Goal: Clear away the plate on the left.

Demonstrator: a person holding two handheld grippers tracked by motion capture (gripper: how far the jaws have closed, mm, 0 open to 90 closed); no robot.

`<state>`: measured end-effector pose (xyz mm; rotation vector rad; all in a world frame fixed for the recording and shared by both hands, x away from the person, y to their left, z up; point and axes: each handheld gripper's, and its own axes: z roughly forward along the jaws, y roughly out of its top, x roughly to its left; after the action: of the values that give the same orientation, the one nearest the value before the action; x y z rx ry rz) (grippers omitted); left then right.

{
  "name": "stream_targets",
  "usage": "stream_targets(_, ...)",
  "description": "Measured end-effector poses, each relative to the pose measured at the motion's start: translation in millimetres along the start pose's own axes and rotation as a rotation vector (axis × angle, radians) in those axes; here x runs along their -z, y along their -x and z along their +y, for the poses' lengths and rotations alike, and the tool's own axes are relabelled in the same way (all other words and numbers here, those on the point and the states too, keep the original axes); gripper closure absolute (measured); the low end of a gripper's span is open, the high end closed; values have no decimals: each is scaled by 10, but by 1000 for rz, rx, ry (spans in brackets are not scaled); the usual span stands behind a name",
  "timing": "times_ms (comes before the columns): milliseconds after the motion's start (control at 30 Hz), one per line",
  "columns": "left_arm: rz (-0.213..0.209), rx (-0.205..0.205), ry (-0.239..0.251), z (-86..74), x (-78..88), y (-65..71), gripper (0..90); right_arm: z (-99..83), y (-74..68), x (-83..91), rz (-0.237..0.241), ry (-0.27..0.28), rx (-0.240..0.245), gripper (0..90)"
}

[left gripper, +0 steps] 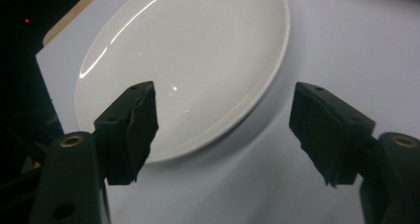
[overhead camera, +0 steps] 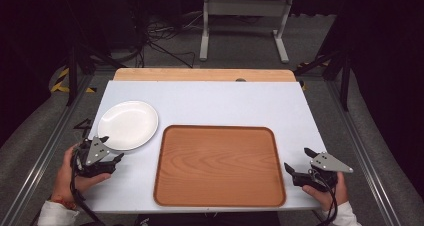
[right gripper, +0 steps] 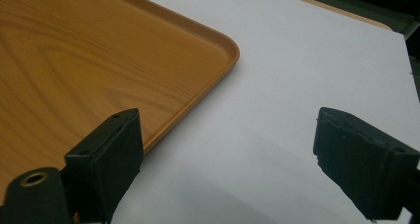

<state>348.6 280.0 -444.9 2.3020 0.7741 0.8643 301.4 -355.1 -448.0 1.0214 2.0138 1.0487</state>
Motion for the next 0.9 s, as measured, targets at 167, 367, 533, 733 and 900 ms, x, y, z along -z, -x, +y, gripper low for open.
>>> stream_targets(167,54,-124,-73,102,-119,73,360,-1,5,-5,-2,-4,-6,126)
stream_targets(367,93,-241,-170,195,-252,169,414,-2,-4,-8,-1,-6,-2,126)
stream_targets(533,132,-330,-229,258,-330,224,469,-3,0,-9,-1,-6,-3,126)
stream_targets(733,153,-431,-269,303,-391,340,646,-6,-12,-24,3,-13,1,126)
stream_targets(900,153,-471,-280,319,-432,391,794,-2,-24,-20,5,-14,7,127)
